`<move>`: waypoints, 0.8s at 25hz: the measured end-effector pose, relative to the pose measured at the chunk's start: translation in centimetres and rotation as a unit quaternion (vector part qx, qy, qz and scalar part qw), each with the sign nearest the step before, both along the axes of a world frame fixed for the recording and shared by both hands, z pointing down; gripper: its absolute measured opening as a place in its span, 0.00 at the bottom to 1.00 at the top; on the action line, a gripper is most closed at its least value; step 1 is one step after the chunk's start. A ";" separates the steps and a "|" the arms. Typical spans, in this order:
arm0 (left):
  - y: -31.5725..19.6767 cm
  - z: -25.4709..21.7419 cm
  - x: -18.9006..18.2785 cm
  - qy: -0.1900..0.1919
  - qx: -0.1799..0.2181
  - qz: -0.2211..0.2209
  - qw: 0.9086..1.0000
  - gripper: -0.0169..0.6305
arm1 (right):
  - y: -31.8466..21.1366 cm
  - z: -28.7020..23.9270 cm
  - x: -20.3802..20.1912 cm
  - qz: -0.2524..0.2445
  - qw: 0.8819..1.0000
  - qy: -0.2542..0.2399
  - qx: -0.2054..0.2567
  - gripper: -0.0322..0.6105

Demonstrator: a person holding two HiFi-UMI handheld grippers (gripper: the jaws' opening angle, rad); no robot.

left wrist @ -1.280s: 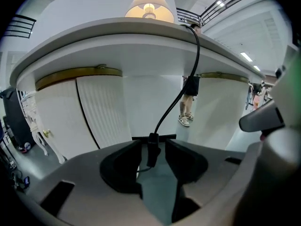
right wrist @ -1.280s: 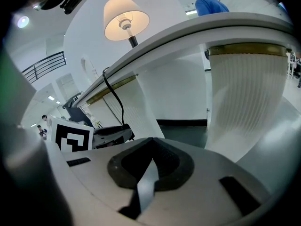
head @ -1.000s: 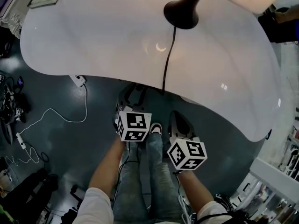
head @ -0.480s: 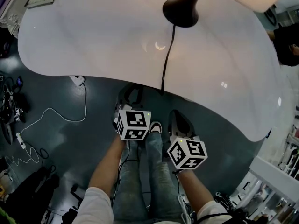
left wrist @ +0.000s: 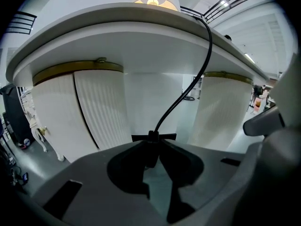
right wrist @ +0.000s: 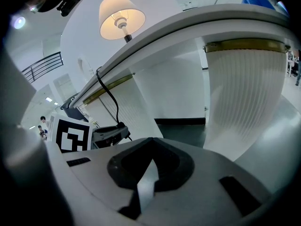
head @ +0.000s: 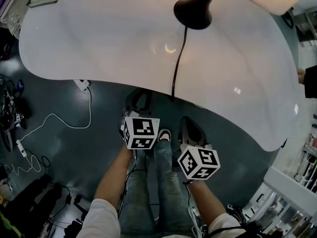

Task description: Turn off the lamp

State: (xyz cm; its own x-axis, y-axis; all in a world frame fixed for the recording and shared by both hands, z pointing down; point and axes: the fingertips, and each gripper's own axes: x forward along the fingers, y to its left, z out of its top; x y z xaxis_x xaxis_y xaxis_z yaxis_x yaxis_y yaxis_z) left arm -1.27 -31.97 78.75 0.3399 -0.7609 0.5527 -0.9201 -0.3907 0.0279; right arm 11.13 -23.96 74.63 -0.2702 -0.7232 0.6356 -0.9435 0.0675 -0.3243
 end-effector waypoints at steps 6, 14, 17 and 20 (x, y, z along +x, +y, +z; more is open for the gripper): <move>0.1 -0.3 0.0 0.007 0.004 0.001 1.000 0.14 | 0.0 -0.1 0.0 0.000 1.000 -0.001 0.000 0.05; 0.1 -0.2 -0.2 0.008 0.005 -0.004 1.000 0.14 | 0.0 0.1 -0.2 -0.001 1.000 0.000 -0.003 0.05; 0.1 -0.1 -0.2 0.011 0.004 -0.003 1.000 0.14 | 0.0 0.2 -0.2 -0.001 1.000 0.000 -0.003 0.05; 0.2 -0.1 -0.2 0.008 0.004 -0.001 1.000 0.15 | 0.1 0.2 -0.4 -0.001 1.000 0.000 -0.003 0.05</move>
State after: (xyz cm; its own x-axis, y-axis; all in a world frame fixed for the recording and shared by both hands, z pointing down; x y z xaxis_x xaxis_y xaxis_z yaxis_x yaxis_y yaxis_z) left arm -1.43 -31.72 78.66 0.3473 -0.7654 0.5418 -0.9201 -0.3897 0.0392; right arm 10.77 -23.91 74.83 -0.2718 -0.7188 0.6399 -0.9434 0.0677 -0.3246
